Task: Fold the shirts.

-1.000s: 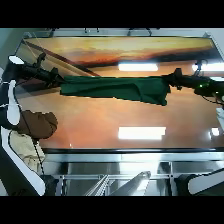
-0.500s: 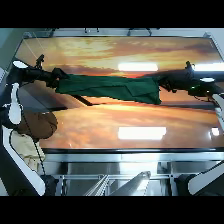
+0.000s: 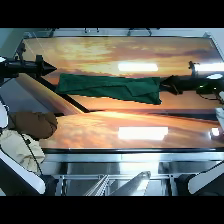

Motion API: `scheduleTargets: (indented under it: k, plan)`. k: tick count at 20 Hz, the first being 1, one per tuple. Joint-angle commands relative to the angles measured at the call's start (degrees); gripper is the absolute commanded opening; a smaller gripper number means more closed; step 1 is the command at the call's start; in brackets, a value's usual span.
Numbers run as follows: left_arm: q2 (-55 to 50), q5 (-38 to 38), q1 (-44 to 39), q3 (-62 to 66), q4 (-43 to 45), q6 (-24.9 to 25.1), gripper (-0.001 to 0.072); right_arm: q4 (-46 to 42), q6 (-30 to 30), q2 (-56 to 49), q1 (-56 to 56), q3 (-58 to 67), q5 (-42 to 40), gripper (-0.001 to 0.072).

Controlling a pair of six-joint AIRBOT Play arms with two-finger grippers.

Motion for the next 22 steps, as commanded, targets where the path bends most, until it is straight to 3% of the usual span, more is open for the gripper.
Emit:
scheduleTargets:
  k: [1,3,4,5,6,10,14,20,22]
  plan:
    - [3.6,0.4,-0.3,-0.2,0.7,0.4,-0.0004,-1.1,4.4,-2.1,5.3,0.3,-1.7,0.056]
    - [5.1,0.8,-1.6,-0.2,2.2,1.0,-0.0003,-1.0,5.4,-3.2,8.6,0.9,-2.3,0.0492]
    - [5.8,-0.3,-2.7,-0.2,2.3,2.1,-0.0003,-0.9,6.2,-3.6,9.9,1.3,-2.3,0.0398]
    - [6.4,-1.9,-4.3,-0.3,2.2,3.0,-0.0003,-0.3,6.6,-3.7,10.6,1.6,-2.3,0.017]
    - [7.0,-3.3,-6.4,-0.3,2.3,4.2,-0.0003,1.3,6.3,-3.7,11.1,2.0,-2.3,0.0033]
    - [8.0,-1.9,-19.6,-0.3,9.6,4.2,-0.0004,1.0,7.1,-0.5,9.8,3.1,1.5,0.0027]
    - [1.9,6.2,-35.5,-0.3,26.6,-5.7,0.0017,-8.5,9.9,8.9,5.4,3.3,8.2,0.0027]
    - [-12.2,14.9,-47.2,4.8,25.4,-13.6,0.0014,-8.6,9.6,21.2,2.3,3.5,11.0,0.0027]
    - [-14.0,18.0,-48.2,5.0,18.0,-13.6,0.0014,-8.6,9.4,23.5,2.9,3.5,13.5,0.0027]
